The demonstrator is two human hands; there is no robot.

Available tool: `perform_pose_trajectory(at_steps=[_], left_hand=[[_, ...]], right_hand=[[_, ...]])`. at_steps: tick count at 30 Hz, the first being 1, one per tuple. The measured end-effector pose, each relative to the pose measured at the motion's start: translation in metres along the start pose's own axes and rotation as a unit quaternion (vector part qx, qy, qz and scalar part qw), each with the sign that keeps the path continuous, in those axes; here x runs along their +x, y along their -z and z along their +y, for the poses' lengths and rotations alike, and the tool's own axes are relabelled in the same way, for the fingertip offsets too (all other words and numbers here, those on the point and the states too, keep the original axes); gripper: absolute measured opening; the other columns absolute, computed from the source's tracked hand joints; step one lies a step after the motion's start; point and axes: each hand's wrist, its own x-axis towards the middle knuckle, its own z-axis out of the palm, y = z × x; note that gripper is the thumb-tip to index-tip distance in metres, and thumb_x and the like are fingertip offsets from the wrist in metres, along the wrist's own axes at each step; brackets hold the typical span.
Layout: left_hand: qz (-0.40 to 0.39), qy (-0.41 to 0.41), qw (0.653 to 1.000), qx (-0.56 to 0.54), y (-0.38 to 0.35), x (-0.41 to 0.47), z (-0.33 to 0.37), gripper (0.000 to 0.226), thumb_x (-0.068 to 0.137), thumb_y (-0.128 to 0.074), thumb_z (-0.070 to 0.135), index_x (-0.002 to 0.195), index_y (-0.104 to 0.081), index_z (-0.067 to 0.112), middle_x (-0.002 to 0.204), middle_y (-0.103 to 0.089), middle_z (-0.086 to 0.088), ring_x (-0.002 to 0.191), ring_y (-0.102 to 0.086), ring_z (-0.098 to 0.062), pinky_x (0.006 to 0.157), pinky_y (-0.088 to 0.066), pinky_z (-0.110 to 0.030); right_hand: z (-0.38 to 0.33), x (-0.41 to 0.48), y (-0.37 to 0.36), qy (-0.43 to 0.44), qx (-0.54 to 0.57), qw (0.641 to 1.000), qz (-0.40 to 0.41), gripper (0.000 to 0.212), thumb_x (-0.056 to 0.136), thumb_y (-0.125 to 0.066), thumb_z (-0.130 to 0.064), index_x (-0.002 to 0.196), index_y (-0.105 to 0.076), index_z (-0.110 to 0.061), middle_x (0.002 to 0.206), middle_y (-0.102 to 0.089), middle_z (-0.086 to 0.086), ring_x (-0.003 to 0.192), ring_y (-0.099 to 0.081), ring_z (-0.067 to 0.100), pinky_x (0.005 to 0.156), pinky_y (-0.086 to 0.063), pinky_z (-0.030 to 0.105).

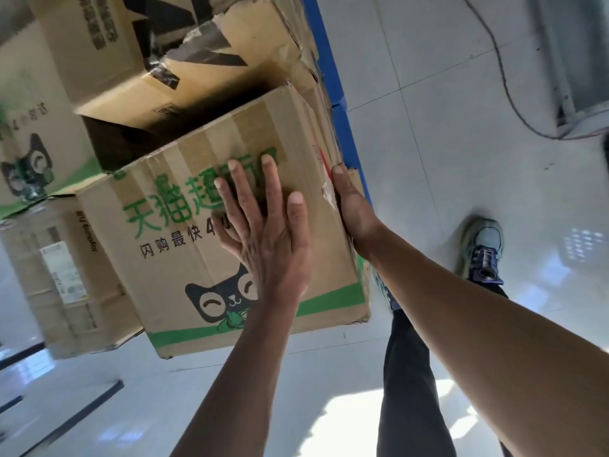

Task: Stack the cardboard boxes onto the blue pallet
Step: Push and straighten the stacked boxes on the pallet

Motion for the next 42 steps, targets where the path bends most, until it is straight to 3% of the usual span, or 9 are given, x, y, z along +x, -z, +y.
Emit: perform_pose_trajectory(at_steps=[4,9,14,20,27,33,35,39,42], left_hand=[[0.025,0.000,0.999,0.027,-0.004,0.001,0.001,0.061,0.107,-0.020,0.053,0.163,-0.024,0.031,0.173,-0.015,-0.010,0.160,-0.011,-0.032,0.121,-0.016,-0.061],[0.030,0.003,1.000,0.002,0.000,0.001,0.003,0.062,0.106,-0.012,0.056,0.162,-0.023,0.032,0.173,-0.013,-0.007,0.160,-0.007,-0.029,0.123,-0.012,-0.059],[0.045,-0.002,0.999,-0.005,-0.003,0.001,0.002,0.059,0.107,-0.010,0.057,0.161,-0.019,0.034,0.173,-0.014,-0.007,0.160,-0.008,-0.028,0.125,-0.010,-0.055],[0.040,0.004,0.999,-0.002,-0.003,-0.001,0.003,0.056,0.107,-0.021,0.048,0.160,-0.021,0.033,0.173,-0.015,-0.007,0.160,-0.010,-0.029,0.123,-0.013,-0.060],[0.024,-0.023,0.996,-0.085,0.032,0.015,0.007,0.061,0.105,-0.026,0.049,0.162,-0.016,0.027,0.173,-0.008,-0.005,0.161,-0.003,-0.024,0.124,-0.004,-0.061],[0.148,-0.129,0.975,-0.103,0.086,0.099,0.018,0.061,0.107,-0.032,0.031,0.161,-0.021,0.005,0.169,-0.016,-0.027,0.158,-0.010,-0.042,0.121,-0.007,-0.071],[0.143,-0.121,0.977,-0.100,0.096,0.126,0.026,0.061,0.110,-0.025,0.040,0.164,-0.017,0.014,0.172,-0.012,-0.019,0.160,-0.006,-0.035,0.122,0.002,-0.069],[0.095,-0.091,0.988,-0.079,0.098,0.155,0.036,0.058,0.109,-0.011,0.052,0.164,-0.014,0.036,0.175,-0.007,0.006,0.160,0.003,-0.013,0.124,0.010,-0.063],[0.033,-0.065,0.993,-0.091,0.090,0.156,0.041,0.061,0.104,-0.002,0.062,0.161,-0.015,0.045,0.173,-0.008,0.013,0.159,0.002,-0.004,0.127,0.002,-0.057]], right_hand=[[0.004,0.002,0.005,0.024,-0.004,1.000,-0.008,0.073,0.100,-0.026,-0.074,0.164,-0.024,-0.038,0.169,-0.031,-0.006,0.155,-0.029,0.019,0.128,-0.018,0.050],[0.019,0.017,0.023,-0.038,-0.004,0.999,0.035,0.084,0.093,-0.023,-0.085,0.157,-0.042,-0.033,0.155,-0.050,0.001,0.144,-0.045,0.024,0.125,-0.026,0.049],[0.051,0.056,0.048,-0.114,-0.022,0.990,0.081,0.079,0.098,-0.019,-0.079,0.161,-0.036,-0.033,0.163,-0.041,0.006,0.149,-0.039,0.030,0.124,-0.026,0.054],[0.067,0.058,0.039,-0.167,0.003,0.986,0.030,0.081,0.096,-0.025,-0.081,0.143,-0.056,-0.023,0.140,-0.061,0.003,0.123,-0.059,0.021,0.117,-0.034,0.045],[0.023,0.059,0.034,-0.104,0.018,0.992,0.072,0.090,0.091,-0.025,-0.087,0.153,-0.048,-0.025,0.153,-0.052,0.013,0.142,-0.047,0.032,0.121,-0.032,0.055],[-0.028,0.065,0.027,0.029,0.077,0.996,0.022,0.067,0.099,-0.029,-0.077,0.140,-0.061,-0.034,0.142,-0.064,0.001,0.134,-0.056,0.019,0.120,-0.037,0.048],[-0.041,0.068,0.025,0.037,0.068,0.997,0.014,0.073,0.095,-0.030,-0.082,0.146,-0.055,-0.037,0.152,-0.055,-0.003,0.142,-0.048,0.018,0.124,-0.030,0.048],[-0.058,0.075,0.014,-0.008,0.031,0.999,-0.003,0.111,0.071,-0.033,-0.103,0.158,-0.041,-0.033,0.162,-0.044,0.003,0.150,-0.038,0.023,0.126,-0.024,0.052],[-0.063,0.073,0.007,-0.009,0.031,0.999,-0.026,0.106,0.076,-0.033,-0.095,0.163,-0.030,-0.033,0.165,-0.035,-0.003,0.150,-0.035,0.015,0.126,-0.025,0.041]])
